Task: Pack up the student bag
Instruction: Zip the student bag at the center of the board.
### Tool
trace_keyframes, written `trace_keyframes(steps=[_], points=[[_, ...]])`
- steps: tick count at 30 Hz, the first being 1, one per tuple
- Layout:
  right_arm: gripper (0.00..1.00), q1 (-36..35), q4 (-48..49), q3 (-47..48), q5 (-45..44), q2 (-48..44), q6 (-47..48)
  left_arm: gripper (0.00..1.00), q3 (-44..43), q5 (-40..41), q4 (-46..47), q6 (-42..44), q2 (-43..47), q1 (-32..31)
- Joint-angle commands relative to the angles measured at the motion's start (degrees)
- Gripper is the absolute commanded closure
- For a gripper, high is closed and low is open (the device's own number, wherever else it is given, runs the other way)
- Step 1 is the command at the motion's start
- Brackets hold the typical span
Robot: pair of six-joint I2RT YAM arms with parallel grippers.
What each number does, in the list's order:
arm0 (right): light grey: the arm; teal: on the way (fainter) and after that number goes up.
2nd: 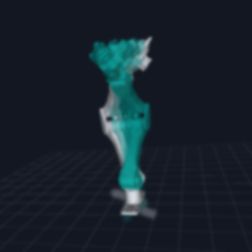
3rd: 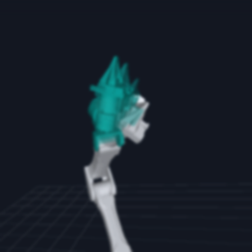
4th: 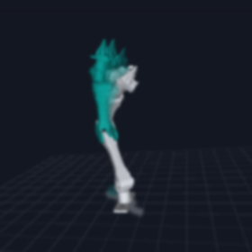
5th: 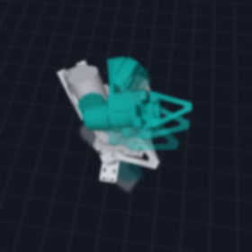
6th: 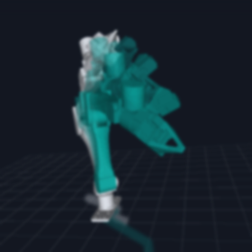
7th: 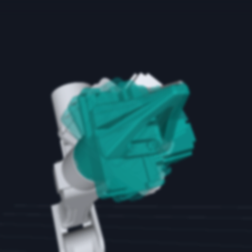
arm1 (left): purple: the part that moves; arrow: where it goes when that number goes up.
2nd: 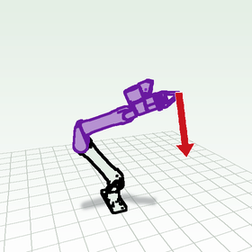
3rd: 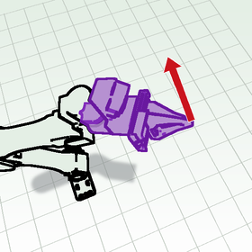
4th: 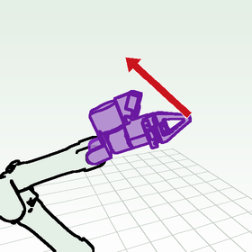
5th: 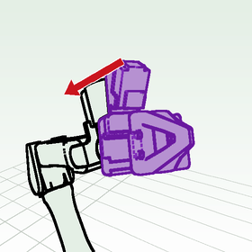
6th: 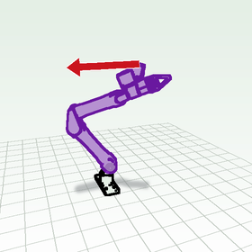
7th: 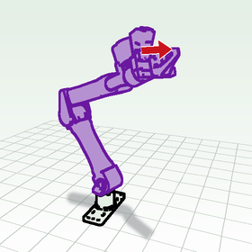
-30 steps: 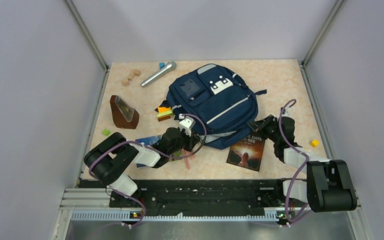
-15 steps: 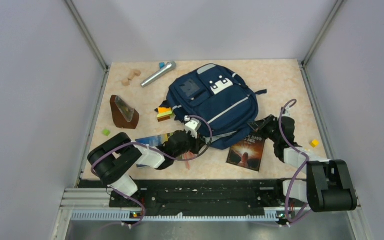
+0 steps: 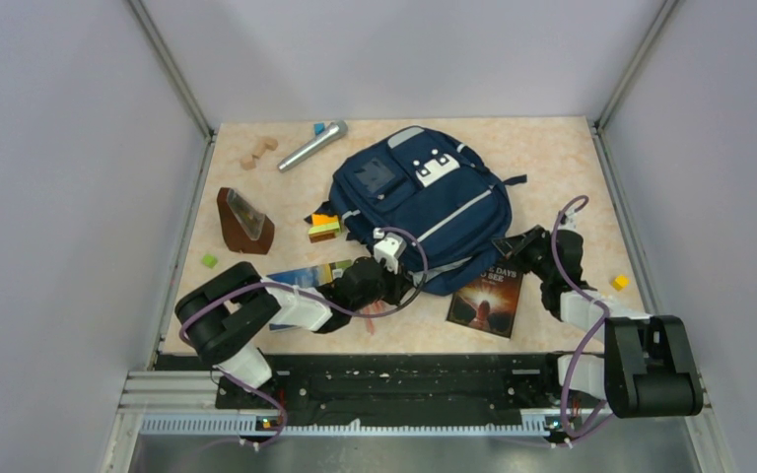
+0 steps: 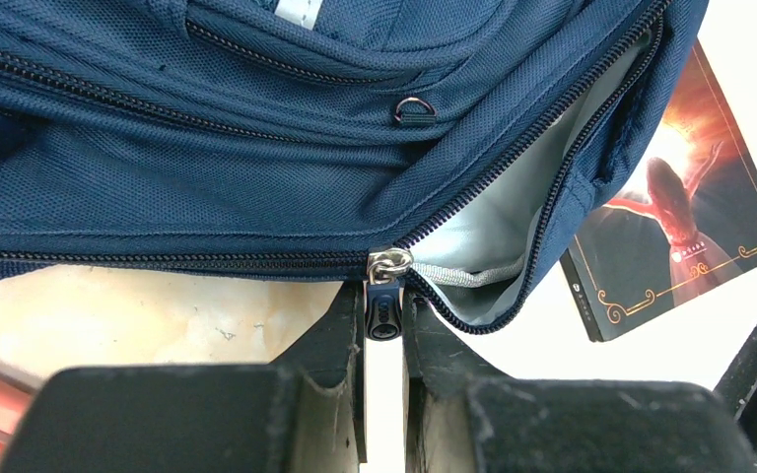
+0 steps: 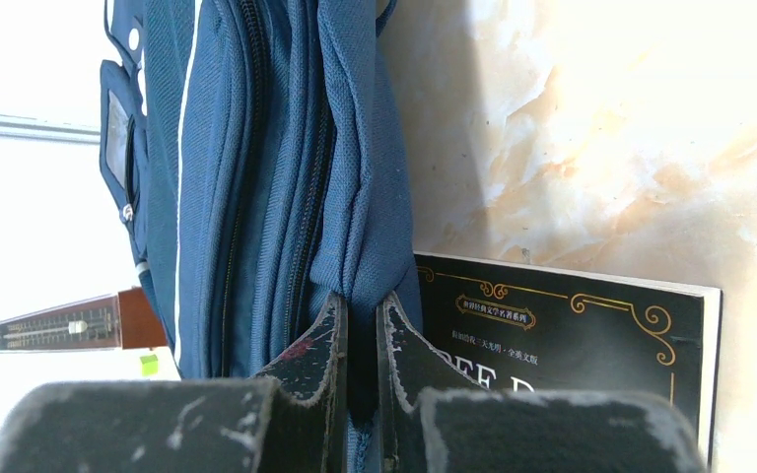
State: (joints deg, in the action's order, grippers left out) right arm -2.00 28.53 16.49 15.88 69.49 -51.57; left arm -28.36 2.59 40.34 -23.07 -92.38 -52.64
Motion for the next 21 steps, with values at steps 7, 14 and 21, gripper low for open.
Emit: trace_keyframes(steps=[7, 14, 21], points=[[1.00, 0.0, 4.1, -0.1, 0.3, -3.7, 0.5, 1.00, -2.5, -0.4, -1.3, -3.8, 6.4, -2.1], [0.54, 0.0, -2.9, 0.1, -3.3, -10.5, 3.9, 1.00, -2.4, 1.6, -3.3, -4.7, 7.9, -2.1], [0.26, 0.0, -5.2, -4.5, -3.0, -18.1, 3.4, 1.00, -3.5, 1.1, -7.1, -5.3, 8.0, -2.1]])
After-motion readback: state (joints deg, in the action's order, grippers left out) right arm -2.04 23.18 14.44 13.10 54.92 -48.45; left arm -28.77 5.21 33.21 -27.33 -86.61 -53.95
